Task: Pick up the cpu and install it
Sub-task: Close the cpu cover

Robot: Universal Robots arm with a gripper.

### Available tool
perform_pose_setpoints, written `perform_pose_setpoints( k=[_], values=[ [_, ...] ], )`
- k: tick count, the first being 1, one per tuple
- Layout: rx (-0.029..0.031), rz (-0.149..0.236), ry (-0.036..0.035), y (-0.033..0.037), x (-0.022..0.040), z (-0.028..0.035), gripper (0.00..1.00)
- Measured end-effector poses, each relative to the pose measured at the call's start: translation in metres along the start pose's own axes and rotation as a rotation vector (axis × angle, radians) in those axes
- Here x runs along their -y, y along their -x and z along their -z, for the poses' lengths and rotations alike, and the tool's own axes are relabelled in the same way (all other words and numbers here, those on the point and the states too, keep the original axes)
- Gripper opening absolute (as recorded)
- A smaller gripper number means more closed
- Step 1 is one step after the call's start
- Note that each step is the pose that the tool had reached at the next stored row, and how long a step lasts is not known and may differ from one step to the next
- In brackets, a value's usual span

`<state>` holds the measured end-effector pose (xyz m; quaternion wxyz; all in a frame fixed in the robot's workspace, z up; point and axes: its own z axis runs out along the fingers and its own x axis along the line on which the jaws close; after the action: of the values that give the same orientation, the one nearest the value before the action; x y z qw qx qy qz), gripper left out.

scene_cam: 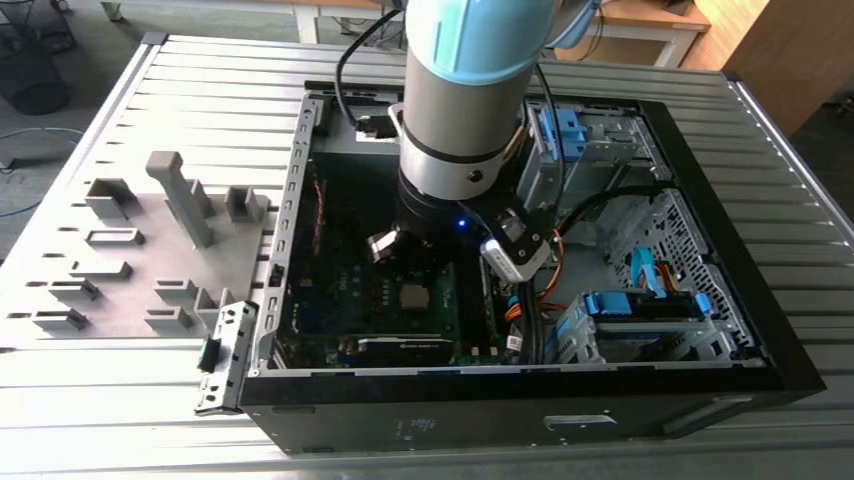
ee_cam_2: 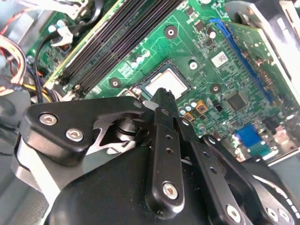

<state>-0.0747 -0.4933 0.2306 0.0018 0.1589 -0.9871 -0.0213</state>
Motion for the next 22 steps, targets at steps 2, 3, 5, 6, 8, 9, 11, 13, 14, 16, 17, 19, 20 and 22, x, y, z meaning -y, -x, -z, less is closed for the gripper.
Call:
perform_pose_setpoints(
  k=[2,3,5,6,8,9,11,13,14,16,17,19,20,22],
  values=[
    [-0.0014,0.033,0.0002,0.0000,0.0000,-0.0001,0.11],
    [-0.0021,0.049,0.0003,0.0000,0.0000,-0.0001,0.11],
    [-0.0033,0.080,0.0006,0.0000,0.0000,-0.0001,0.11],
    [-0.0040,0.095,0.0007,0.0000,0.0000,-0.0001,0.11],
    [-0.0048,0.116,0.0008,0.0001,0.0000,-0.0002,0.11],
    [-0.0050,0.120,0.0008,0.0004,0.0001,-0.0002,0.11],
    [-0.0050,0.125,0.0009,0.0012,0.0004,-0.0003,0.11],
    [-0.0053,0.130,0.0009,0.0026,0.0008,-0.0003,0.11],
    [-0.0055,0.133,0.0009,0.0035,0.0010,-0.0003,0.11],
    [-0.0057,0.138,0.0009,0.0053,0.0014,-0.0003,0.11],
    [-0.0058,0.141,0.0009,0.0063,0.0016,-0.0003,0.11],
    [-0.0061,0.146,0.0009,0.0082,0.0020,-0.0003,0.11],
    [-0.0062,0.148,0.0009,0.0092,0.0023,-0.0003,0.11],
    [-0.0064,0.154,0.0009,0.0111,0.0027,-0.0002,0.11]
  ],
)
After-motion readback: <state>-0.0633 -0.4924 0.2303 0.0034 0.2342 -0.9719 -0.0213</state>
